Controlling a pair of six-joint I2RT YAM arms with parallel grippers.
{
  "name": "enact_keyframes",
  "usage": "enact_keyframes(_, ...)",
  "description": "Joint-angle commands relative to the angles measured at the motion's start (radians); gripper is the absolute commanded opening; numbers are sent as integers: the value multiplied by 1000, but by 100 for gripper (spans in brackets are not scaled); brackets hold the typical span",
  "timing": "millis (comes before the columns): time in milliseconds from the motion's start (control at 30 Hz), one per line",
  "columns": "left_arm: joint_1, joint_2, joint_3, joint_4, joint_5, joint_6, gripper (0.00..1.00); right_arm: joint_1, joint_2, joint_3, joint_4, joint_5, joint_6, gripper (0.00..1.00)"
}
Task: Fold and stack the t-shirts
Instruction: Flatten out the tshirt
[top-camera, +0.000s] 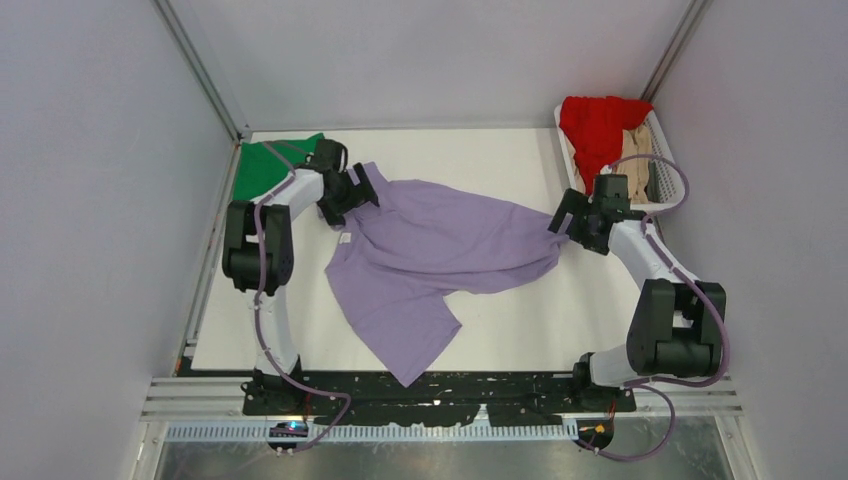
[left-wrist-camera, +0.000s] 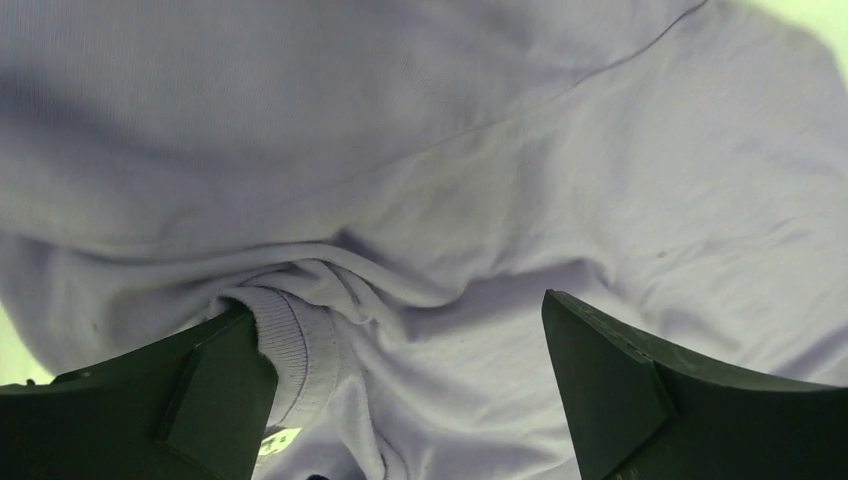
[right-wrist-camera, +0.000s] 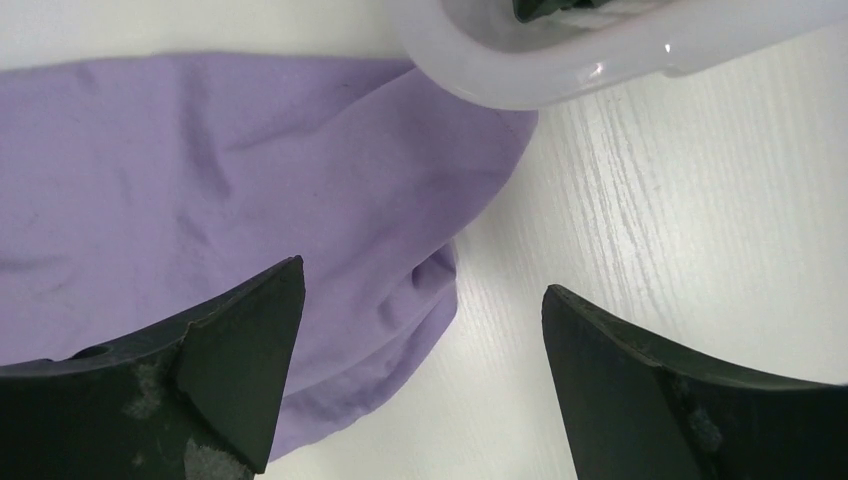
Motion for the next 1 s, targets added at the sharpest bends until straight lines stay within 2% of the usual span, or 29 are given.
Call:
enact_keyframes(0,4,139,193,-31,135,-58,100,-36,-50,-89,186,-204,46,95)
enact_keyframes(133,4,260,347,24,239,-150,99,-37,-46,-138,266,-282,53,96)
enact_keyframes(200,1,349,488,33,314,-185,100,-37,-26,-148,309,-325,63,95)
enact_keyframes(267,-9,421,650,29,324,-201,100,-37,-6,-148,333,-350,68,95)
enact_keyframes(400,-16,523,987,-48,307,-190,100,-37,0,-128,315,-306,55,95)
enact_keyframes(433,-16,514,1051,-83,308,-160,100,-37,-11,-124,291,-268,46,96)
enact_keyframes(467,-18,484,1046,-111,299,-122,100,-37,-19,-120,279,-246,43,95)
enact_keyframes(500,-21,421,999,-129,280,-82,100,-37,-38,-124,261,-203,40,95)
enact_keyframes(567,-36,239,791,-120,212,4,100,-37,-75,-143,234,-146,44,95)
enact_keyframes(633,-57,-26,514,-70,84,72,100,-37,-114,-163,205,-100,54,96)
enact_keyframes(767,-100,-422,-30,39,-78,125,100,-37,-199,-218,155,-35,88,95)
enact_keyframes(867,-128,-635,-313,-3,-162,114,100,-37,-256,-257,114,37,112,96)
enact_keyframes(967,-166,-774,-517,-81,-199,73,100,-37,-293,-319,106,50,132,99)
